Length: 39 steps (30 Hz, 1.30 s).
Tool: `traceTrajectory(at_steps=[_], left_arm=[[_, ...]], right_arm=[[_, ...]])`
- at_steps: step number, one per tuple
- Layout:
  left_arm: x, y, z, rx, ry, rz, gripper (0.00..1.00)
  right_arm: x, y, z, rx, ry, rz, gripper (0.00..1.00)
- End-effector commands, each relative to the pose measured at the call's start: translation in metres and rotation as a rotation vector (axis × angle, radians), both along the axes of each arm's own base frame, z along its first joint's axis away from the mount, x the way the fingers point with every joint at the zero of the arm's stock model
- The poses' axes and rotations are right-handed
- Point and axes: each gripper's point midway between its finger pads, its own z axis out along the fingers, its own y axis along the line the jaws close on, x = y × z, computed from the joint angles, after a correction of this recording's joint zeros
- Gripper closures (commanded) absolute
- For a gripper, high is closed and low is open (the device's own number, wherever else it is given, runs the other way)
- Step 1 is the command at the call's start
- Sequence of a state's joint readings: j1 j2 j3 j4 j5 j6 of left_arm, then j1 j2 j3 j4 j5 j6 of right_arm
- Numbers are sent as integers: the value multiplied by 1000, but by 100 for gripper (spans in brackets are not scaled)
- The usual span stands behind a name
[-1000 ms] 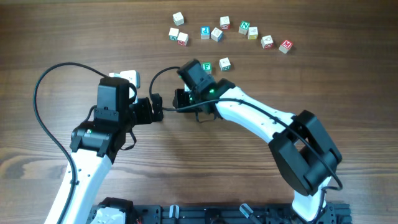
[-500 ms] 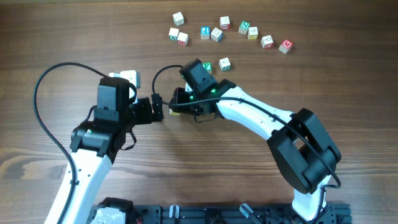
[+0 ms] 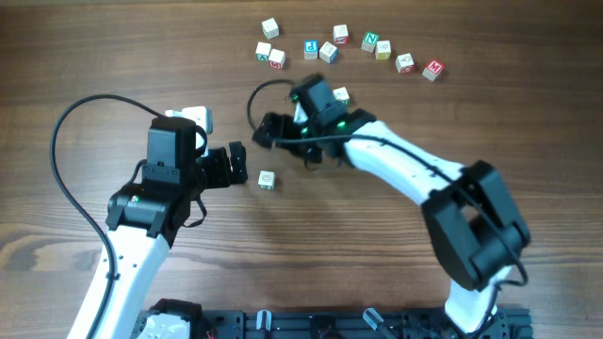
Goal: Form a horizontal line
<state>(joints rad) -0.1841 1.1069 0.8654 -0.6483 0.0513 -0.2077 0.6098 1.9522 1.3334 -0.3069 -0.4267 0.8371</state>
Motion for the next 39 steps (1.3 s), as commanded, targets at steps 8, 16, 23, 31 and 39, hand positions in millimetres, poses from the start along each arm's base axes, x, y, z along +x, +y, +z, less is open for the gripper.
traceTrajectory(at_steps=[8,16,23,31,39], left_arm=[[2,-4,8,-19,-19,-4,0],[2,-4,8,-19,-19,-4,0],[2,-4,8,-19,-19,-4,0],[2,-4,8,-19,-19,-4,0],[2,-4,8,-19,-19,-4,0]], right_arm=[[101,-112,83,-175,-471,-189,0],[150,-158,102,-248,-684,-227,1],[227,-181,85,-402,-708,-174,1],[270,-234,6,-593,-629,-59,3],[263,-237,-59,-634,-553,34,17]])
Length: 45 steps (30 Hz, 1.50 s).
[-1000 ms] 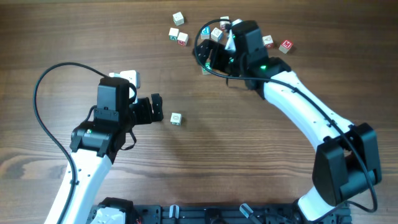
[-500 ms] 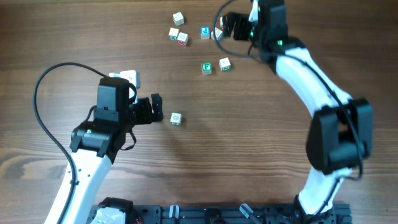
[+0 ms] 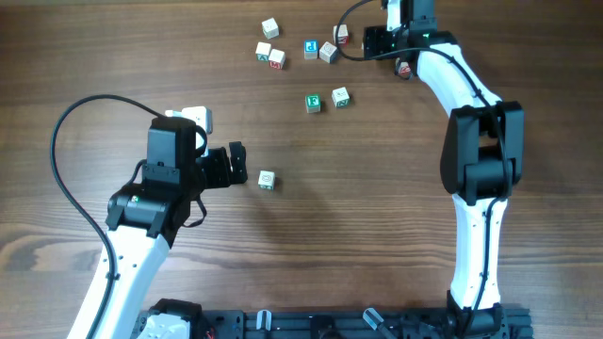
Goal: Form a horizontal line
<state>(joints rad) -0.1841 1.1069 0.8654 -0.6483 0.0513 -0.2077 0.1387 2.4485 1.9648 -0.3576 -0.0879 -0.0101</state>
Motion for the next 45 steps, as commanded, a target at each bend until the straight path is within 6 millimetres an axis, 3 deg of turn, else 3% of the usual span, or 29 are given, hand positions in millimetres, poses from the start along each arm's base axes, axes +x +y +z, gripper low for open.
traceTrajectory(at_steps=[1,2,7,10,12,15,18,20,23,26,29,32,35,36,38,42,45], left_arm=[[2,-4,8,-19,-19,-4,0],[2,-4,8,-19,-19,-4,0],[2,-4,8,-19,-19,-4,0],[2,-4,8,-19,-19,-4,0],[2,-4,8,-19,-19,-4,0],[2,-4,8,-19,-19,-4,0],[2,-4,8,-19,-19,-4,0],[2,-4,8,-19,-19,-4,0],[2,-4,8,-19,-19,-4,0],[6,9,9,39,-36,45,0],[9,11,11,45,-52,54,0],[9,11,11,44,-52,53,0],[9,13,11,52,-51,60,0],[10,22,11,82,-55,94,0],[9,38,8,89,-39,143,0],[2,85,-10,29,58,349,0],[2,102,-34,-108,158,408,0]], right_arm=[[2,0,-20,-45,16,33,23],[1,0,-23,-47,22,31,32],[-1,-11,-28,-100,37,-7,46],[-4,-11,-30,-110,51,1,67],[-5,-7,-20,-106,45,3,80],[-9,2,22,-65,15,-22,87],[-33,24,74,22,35,9,89],[-69,48,108,117,109,58,89],[-130,78,129,275,308,95,94],[-194,105,108,316,570,162,94],[-238,125,63,263,715,191,95],[-284,155,4,271,834,144,95],[-302,180,-11,299,851,157,95],[-312,195,-17,294,842,185,95],[-325,203,-28,243,841,134,95],[-335,210,-39,192,818,66,95],[-331,224,-39,227,780,80,91]])
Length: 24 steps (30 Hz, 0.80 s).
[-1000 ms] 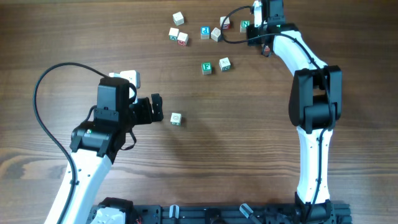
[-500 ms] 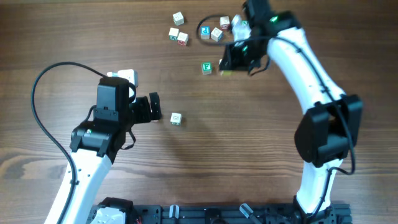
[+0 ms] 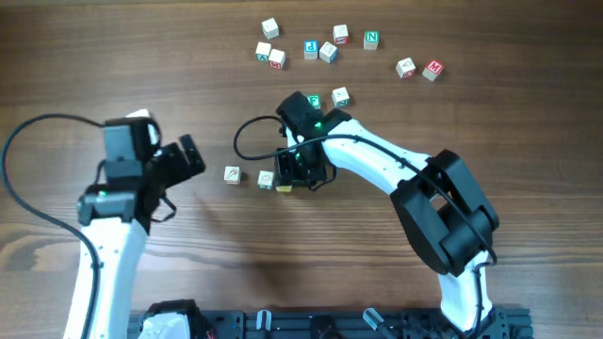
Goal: Form a horizontal line
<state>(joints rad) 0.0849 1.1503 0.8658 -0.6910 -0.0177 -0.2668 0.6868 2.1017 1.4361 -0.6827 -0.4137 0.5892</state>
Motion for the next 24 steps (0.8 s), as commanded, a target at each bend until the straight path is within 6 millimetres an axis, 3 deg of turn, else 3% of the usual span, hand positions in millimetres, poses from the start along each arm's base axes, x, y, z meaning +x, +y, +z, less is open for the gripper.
traceTrajectory(at_steps=[1,2,3,6,9,11,12,14,17,20,21,22,24], left_arm=[[3,12,-25,-168,76,77,4],[1,22,-47,-191,149,116,28],[-1,25,-60,-201,191,130,38],[-5,25,-87,-220,281,140,40],[-6,25,-96,-222,313,135,48],[-5,25,-96,-220,308,133,41],[-4,26,-96,-219,305,132,38],[-2,26,-95,-217,297,132,33],[-1,26,-95,-216,290,131,34],[7,28,-94,-210,261,129,71],[8,29,-94,-209,256,128,89],[9,29,-93,-208,251,128,96],[10,29,-96,-185,242,81,96]], right_arm=[[2,0,-11,-33,-32,-40,91],[4,5,-10,-19,-47,-36,91],[4,8,-9,-10,-54,-30,90],[7,14,-8,1,-88,-13,82],[11,9,-10,-27,-114,-13,51],[13,10,-10,-23,-141,24,29],[15,8,-10,-32,-147,19,23],[18,6,-10,-35,-153,12,16],[31,1,6,-23,-190,28,4],[48,-24,38,-53,-234,-38,1],[50,-29,46,-56,-241,-50,1],[48,-36,57,-55,-235,-73,0],[41,-41,56,-81,-208,-79,0]])
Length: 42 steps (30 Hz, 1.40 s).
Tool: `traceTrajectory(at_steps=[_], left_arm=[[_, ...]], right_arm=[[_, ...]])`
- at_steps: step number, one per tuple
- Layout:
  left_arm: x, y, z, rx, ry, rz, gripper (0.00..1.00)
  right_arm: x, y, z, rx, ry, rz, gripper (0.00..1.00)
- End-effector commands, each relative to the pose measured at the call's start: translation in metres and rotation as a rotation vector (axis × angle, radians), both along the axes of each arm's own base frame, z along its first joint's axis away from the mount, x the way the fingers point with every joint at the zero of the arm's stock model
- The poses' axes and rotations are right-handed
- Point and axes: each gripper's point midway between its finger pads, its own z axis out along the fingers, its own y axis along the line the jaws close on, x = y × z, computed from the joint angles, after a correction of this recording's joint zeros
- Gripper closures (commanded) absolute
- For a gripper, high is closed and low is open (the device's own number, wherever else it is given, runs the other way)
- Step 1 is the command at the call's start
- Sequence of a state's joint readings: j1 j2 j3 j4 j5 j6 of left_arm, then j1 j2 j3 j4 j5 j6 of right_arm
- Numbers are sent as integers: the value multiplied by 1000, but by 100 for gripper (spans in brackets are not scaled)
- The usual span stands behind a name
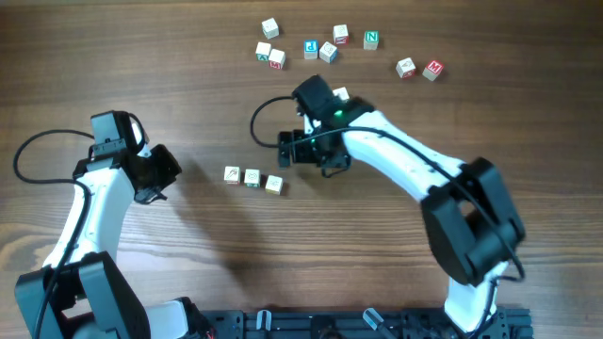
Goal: Form a horizontal line
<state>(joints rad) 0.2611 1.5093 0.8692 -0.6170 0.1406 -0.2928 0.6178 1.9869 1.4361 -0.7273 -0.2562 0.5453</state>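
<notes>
Three small lettered blocks lie in a short row at mid-table: the left block (pixel 232 174), the middle block (pixel 252 177) and the right block (pixel 274 185), which sits slightly nearer the front. My right gripper (pixel 290 151) hovers just behind and to the right of the row, apparently open, holding nothing. Well to the left of the row, my left gripper (pixel 158 173) also looks open and empty.
Several loose blocks are scattered along the far edge, from a white one (pixel 270 27) to a red-lettered one (pixel 432 69). Another block (pixel 341 93) peeks out beside the right arm's wrist. A black cable loops by the right gripper.
My right gripper has left the row's right end and now stands behind it, with the block left on the table. The middle and right blocks sit closer to the left one. My left arm has drawn back.
One block lay alone mid-table, my left gripper beside it and the right gripper nearby. Then the right gripper was at the far pile. Later a second block lay to the left, and the right gripper was down on a third. Now three form a row.
</notes>
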Motion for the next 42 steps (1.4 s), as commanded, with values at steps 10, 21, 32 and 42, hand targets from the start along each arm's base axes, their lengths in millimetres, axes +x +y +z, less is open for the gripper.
traceTrajectory(at_steps=[10,21,32,42], left_arm=[[26,-18,-47,-85,-77,-165,96],[21,-89,-83,-161,-41,-499,96],[3,-87,-92,-77,50,-552,96],[-17,-50,-102,97,205,-455,96]], right_arm=[[-28,-20,-47,-19,105,-287,71],[-52,18,-48,37,97,-187,90],[-50,27,-51,73,78,-123,94],[-49,35,-55,105,79,-86,94]])
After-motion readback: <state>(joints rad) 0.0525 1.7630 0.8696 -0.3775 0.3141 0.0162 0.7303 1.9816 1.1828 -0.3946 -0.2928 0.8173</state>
